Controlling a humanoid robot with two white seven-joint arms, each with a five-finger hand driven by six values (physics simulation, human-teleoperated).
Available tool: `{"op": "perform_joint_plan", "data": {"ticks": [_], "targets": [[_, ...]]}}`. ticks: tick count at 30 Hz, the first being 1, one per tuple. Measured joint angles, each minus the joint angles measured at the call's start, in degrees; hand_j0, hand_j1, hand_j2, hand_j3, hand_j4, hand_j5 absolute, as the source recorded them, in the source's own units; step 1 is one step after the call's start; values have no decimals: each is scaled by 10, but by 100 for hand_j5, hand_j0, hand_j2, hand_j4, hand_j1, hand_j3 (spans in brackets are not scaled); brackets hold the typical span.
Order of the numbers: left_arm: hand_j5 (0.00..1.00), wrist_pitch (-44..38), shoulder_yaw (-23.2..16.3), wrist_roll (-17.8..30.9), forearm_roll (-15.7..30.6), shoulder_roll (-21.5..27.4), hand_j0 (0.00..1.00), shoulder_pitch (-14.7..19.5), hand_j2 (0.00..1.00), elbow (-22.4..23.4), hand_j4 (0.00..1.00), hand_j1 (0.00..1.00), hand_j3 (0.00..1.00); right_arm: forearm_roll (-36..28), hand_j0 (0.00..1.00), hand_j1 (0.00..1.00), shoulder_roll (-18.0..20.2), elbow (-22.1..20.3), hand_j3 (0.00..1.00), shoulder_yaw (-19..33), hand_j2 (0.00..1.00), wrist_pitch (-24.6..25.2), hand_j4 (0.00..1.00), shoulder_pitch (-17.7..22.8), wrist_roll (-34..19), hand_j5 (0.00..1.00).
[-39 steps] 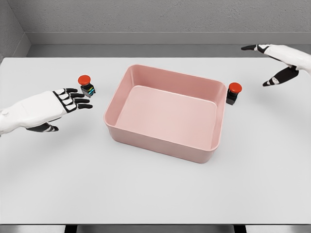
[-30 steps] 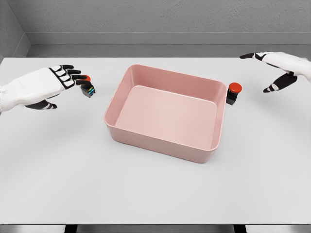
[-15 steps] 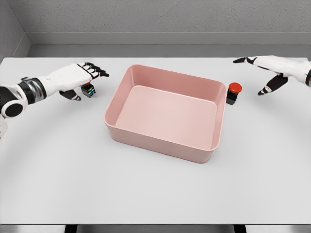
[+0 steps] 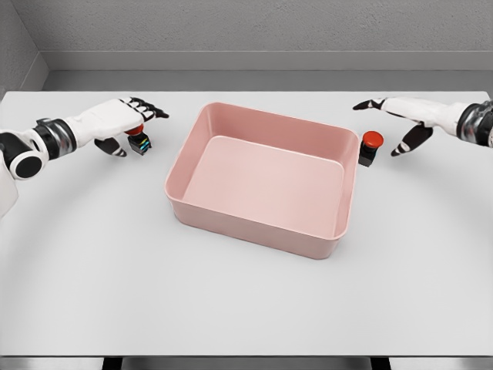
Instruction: Put the industrial switch in the basket with both arms
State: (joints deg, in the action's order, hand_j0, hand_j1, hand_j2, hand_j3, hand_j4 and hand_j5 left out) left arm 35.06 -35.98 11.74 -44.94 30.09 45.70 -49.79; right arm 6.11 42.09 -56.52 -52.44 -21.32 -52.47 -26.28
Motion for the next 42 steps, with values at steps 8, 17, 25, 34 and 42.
{"op": "perform_joint_plan", "data": {"ticks": [8,17,25,34,42], "targets": [[76,0,0,-2,-1,-7,76,0,76,9,76,76,76,21,96,96,-21,1,96,-2,96,22,96,0,-1,96],[47,0,1,-4,-1,-3,47,0,47,10,47,47,47,24,86,86,-26,12,86,-6,86,22,86,1,0,86],[32,0,2,-4,4,-2,32,1,32,7,32,32,32,24,82,82,-28,17,82,-10,82,21,82,1,0,82],[32,0,5,-4,23,15,32,-2,32,-63,32,32,32,24,80,80,-31,17,80,-17,80,21,80,1,0,80],[32,0,6,-4,48,47,32,-8,32,-154,32,32,32,24,77,77,-31,17,77,-21,77,21,77,1,0,77]]}}
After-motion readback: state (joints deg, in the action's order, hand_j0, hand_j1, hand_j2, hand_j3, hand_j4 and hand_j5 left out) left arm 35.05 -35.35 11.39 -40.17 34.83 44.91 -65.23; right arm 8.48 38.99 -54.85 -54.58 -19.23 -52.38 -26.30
